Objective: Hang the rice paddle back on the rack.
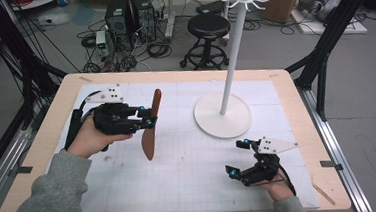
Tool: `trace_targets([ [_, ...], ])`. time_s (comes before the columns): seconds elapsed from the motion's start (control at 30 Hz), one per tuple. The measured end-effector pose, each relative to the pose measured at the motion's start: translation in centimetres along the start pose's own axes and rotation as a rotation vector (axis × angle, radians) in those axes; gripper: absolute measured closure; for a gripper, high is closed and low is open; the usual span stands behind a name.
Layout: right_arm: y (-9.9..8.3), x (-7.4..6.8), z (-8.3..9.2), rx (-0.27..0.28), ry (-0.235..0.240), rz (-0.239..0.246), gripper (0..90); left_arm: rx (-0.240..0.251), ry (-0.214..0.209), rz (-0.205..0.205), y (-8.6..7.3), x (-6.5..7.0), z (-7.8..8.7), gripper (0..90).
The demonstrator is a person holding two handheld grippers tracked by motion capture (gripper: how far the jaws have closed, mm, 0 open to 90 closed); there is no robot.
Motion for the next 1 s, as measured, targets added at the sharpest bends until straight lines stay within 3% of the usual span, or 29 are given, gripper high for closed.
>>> trace_targets([
  [0.3, 0.1, -0.2, 0.5, 0.018, 0.0, -0.016, 0.0, 0.034, 0.008, -0.01, 2.6, -0.4, -1.2, 65.2],
  [0.57, 0.0, -0.1, 1.1, 0.047, 0.0, -0.034, 0.0, 0.031, 0.022, -0.035, 4.9, -0.3, -2.1, 65.1],
  [0.73, 0.0, -0.1, 1.1, 0.047, 0.004, -0.028, 0.0, 0.036, 0.026, -0.05, 5.7, -0.2, -2.0, 65.2],
  [1.0, 0.0, -0.3, 1.3, 0.065, 0.003, -0.022, 0.0, 0.045, 0.028, -0.033, 6.7, -1.0, -1.4, 65.1],
])
Point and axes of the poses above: each handheld gripper's, and its own axes: z roughly backward along the jaws, y roughly out of its top, x roughly to its right, the point moved 2 cm from there along -z, roughly forward along the jaws, and after that the axes turned 6 degrees about -z, right-handed, at the moved point
